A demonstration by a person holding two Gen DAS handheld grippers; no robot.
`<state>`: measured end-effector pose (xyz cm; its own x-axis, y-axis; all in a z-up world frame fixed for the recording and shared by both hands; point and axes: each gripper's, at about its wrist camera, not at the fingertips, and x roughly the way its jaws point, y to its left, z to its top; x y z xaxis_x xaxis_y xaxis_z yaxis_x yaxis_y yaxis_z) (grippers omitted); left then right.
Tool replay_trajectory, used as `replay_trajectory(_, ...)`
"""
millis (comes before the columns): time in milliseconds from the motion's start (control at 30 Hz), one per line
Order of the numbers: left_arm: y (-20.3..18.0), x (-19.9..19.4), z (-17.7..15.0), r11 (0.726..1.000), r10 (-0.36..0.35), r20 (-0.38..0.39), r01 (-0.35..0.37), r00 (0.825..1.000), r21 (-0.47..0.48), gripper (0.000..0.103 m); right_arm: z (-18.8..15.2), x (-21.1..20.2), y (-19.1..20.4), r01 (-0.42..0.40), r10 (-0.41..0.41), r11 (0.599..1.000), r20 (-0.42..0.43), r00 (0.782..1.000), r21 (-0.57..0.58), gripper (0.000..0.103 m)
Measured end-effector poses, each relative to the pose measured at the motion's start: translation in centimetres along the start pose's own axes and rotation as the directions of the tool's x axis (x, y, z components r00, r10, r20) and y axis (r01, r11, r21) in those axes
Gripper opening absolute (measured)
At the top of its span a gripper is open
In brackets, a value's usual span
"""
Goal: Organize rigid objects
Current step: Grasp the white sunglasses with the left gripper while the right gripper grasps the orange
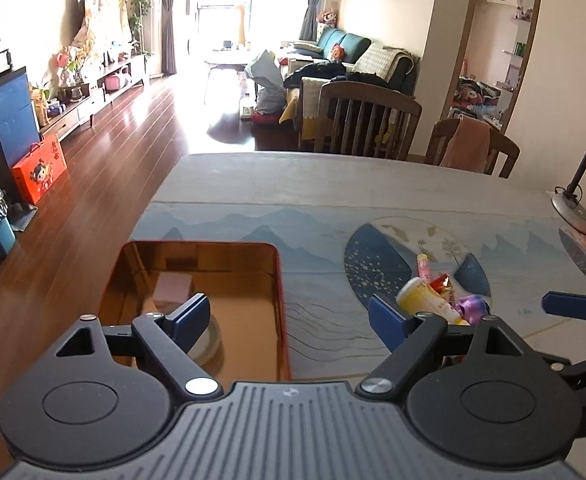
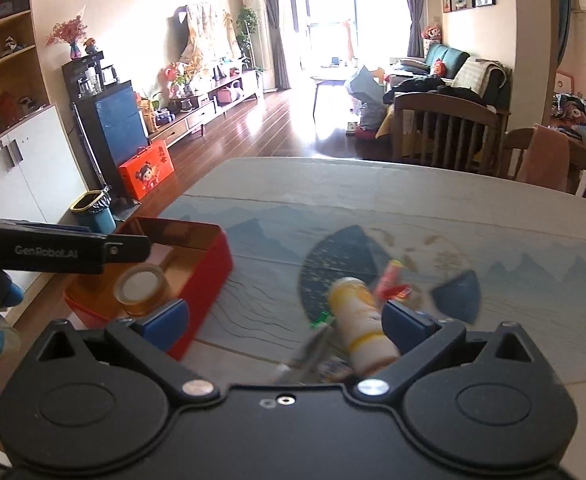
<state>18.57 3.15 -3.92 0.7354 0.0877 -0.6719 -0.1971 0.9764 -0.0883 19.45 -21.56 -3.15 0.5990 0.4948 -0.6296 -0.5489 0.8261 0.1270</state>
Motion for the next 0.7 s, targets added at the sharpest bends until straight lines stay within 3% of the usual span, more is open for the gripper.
replay_trajectory(333, -3.9, 2.0, -2.2, 0.999, -0.026, -0.049, 0.027, 0.998, 0.027, 0.087, -2.3, -0.6, -4.9, 0.029, -0.03, 0.999, -0.026, 0.999, -0.028, 0.102)
replay_trajectory(700, -6.9, 6.6, -5.1, 0.999, -0.027, -0.186, 0.035, 0.982, 0.036, 0.087, -4.0, 1.3, -7.5, -0.023, 0.018, 0.998, -0.099, 0.995, -0.055, 0.095)
